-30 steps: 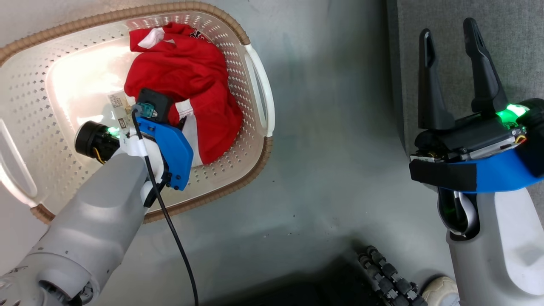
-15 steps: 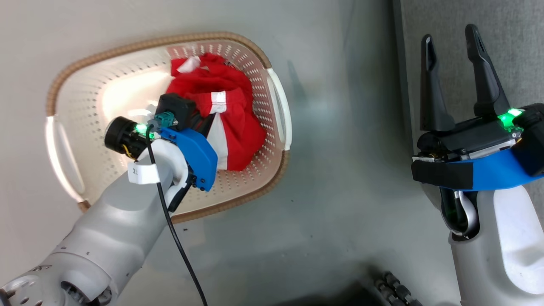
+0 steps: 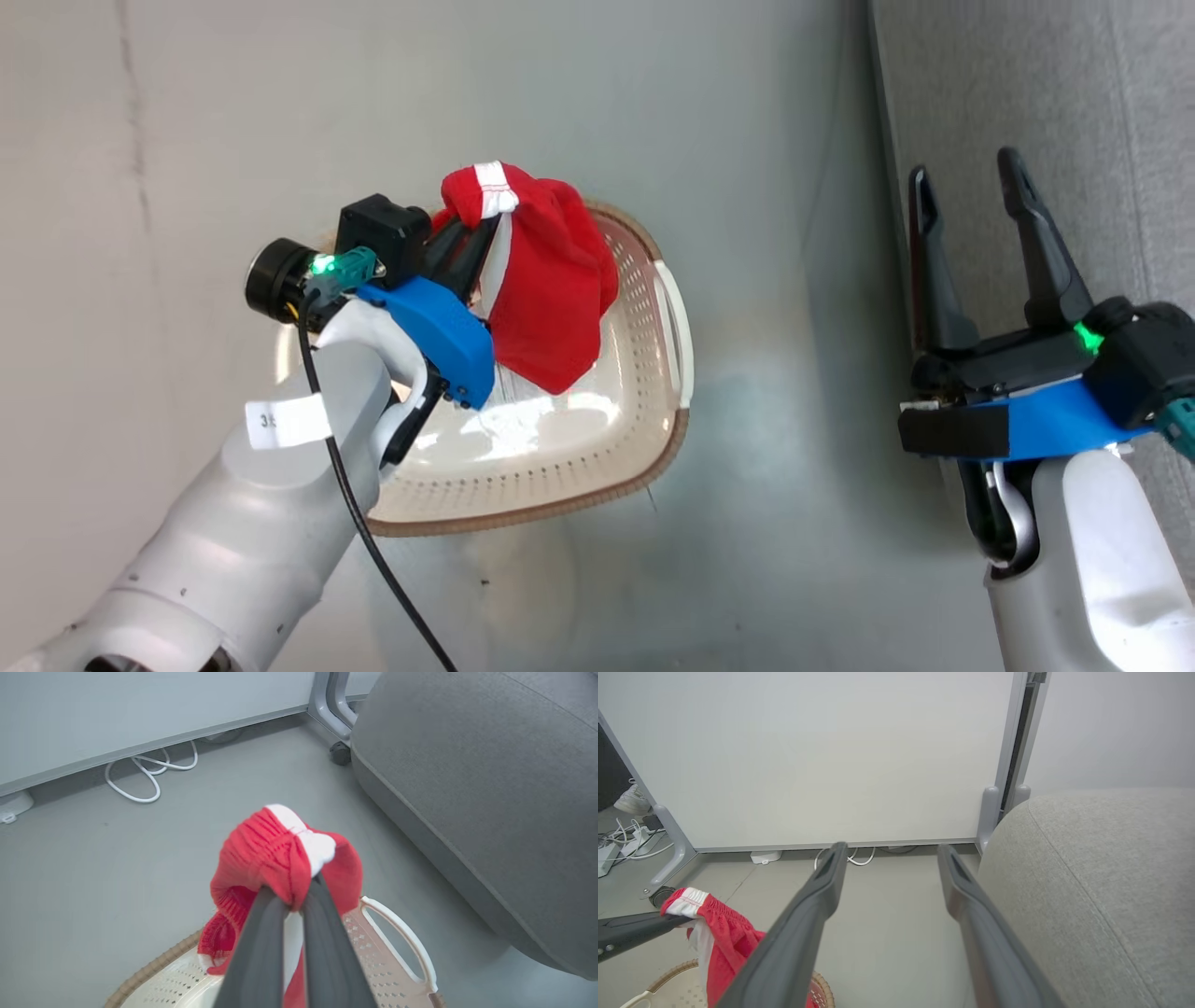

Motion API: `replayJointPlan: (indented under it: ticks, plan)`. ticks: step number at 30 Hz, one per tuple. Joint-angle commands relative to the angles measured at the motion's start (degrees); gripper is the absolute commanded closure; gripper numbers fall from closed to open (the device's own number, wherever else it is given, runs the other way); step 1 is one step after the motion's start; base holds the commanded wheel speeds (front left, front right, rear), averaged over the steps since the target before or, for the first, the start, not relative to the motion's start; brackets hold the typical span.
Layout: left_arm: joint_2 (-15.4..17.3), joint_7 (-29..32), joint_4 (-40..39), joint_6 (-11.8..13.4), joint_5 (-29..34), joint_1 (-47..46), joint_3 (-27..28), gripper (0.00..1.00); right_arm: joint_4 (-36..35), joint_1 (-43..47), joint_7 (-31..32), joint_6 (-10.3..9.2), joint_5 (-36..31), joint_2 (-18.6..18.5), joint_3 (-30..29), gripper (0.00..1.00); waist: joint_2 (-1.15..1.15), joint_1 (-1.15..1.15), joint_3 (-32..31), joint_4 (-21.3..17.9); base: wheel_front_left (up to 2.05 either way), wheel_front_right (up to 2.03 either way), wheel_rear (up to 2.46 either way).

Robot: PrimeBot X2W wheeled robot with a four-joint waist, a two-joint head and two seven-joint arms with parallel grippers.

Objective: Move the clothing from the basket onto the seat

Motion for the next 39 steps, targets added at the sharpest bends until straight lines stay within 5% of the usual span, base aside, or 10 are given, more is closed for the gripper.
replayJointPlan:
  ticks: [1, 15, 39]
  plan:
    - [-0.03, -0.25, -0.44, 0.06, 0.55, 1.07, 0.7, 1.0, 0.26, 0.83, -0.03, 0.01, -0.21, 0.0, -0.22, 0.0, 0.0, 0.01, -3.79, 1.99, 0.0, 0.0, 0.0]
    - [-1.97, -0.26, -9.84, -0.04, 11.63, 6.8, 14.16, 1.0, 2.47, 6.31, -0.02, 0.01, -0.04, 0.0, 0.21, 0.0, 0.0, 0.01, -16.61, 3.14, 0.0, 0.0, 0.0]
    - [-4.37, -0.27, -19.2, -0.06, 13.6, 5.31, 9.65, 1.0, 3.62, 13.65, -0.02, 0.01, 1.7, 0.0, -1.19, 0.0, 0.0, 0.01, -28.24, 4.51, 0.0, 0.0, 0.0]
